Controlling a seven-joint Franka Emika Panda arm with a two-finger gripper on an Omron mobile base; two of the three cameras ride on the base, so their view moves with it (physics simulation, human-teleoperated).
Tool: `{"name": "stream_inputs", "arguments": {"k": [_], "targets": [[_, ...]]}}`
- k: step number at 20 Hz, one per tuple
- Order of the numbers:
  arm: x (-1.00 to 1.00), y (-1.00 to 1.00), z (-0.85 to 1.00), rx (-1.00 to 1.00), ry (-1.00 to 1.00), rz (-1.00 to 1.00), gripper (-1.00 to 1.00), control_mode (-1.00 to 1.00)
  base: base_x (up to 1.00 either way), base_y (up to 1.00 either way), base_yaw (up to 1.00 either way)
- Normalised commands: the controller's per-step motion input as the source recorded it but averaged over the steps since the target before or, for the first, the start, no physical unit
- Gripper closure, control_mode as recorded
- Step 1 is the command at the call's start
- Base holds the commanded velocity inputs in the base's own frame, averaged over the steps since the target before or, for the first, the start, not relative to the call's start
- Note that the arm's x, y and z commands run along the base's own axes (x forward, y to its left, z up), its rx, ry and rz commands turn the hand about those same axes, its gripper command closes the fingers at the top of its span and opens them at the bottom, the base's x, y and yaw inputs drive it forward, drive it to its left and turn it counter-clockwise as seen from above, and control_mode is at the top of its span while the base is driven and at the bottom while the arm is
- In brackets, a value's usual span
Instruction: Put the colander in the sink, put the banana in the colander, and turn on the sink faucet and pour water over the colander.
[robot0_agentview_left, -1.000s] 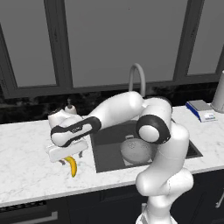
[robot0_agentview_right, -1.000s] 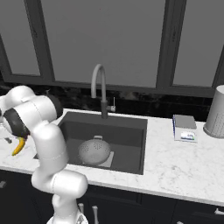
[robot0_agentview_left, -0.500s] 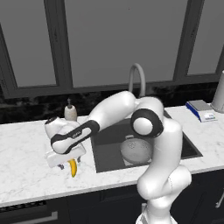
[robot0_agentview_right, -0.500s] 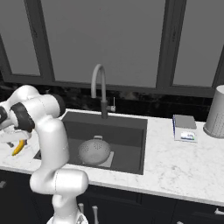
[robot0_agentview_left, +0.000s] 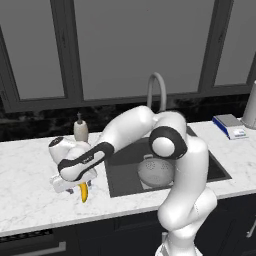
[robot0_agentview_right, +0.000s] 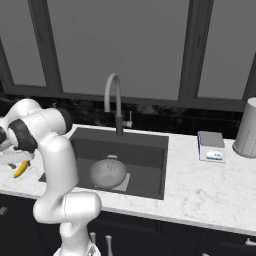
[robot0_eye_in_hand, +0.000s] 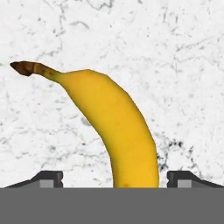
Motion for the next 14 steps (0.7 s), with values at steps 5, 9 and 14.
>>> {"name": "stream_inputs", "arguments": {"k": [5, 9, 14], "targets": [[-0.01, -0.26, -0.34, 0.07, -0.15, 0.00, -1.00, -1.00, 0.00, 0.00, 0.00], [0.00, -0.34, -0.34, 0.14, -0.10, 0.00, -1.00, -1.00, 0.00, 0.00, 0.00], [0.02, -0.27, -0.34, 0.15, -0.02, 0.00, -1.00, -1.00, 0.00, 0.00, 0.00]]}}
